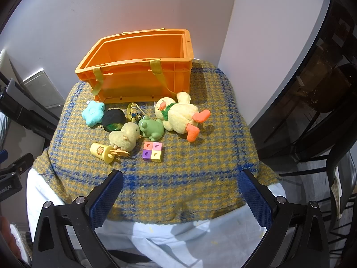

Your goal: Organize objects

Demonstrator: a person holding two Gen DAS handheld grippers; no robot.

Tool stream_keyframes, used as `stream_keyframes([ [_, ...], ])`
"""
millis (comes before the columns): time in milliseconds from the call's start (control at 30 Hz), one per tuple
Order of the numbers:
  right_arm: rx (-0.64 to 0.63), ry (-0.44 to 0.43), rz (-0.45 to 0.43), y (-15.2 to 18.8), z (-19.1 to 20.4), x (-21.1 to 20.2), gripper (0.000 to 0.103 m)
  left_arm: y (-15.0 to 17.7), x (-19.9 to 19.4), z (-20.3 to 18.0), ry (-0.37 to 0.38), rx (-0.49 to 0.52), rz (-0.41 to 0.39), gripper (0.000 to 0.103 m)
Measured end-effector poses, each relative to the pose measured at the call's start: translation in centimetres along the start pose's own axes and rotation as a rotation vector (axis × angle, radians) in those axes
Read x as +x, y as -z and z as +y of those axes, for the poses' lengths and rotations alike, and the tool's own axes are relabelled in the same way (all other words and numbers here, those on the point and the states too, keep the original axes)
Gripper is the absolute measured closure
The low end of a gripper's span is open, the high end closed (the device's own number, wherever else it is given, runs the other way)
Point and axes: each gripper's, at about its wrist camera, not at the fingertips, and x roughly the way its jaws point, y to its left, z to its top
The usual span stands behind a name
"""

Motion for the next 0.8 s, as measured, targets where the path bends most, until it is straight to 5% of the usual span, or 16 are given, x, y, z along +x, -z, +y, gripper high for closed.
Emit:
stream_keyframes([
  [800,0.06,0.039,-0.042,-0.2,-1.0,3.6,0.001,-2.3,4.2,-3.1,0.058,0.114,-0.036,0.0],
])
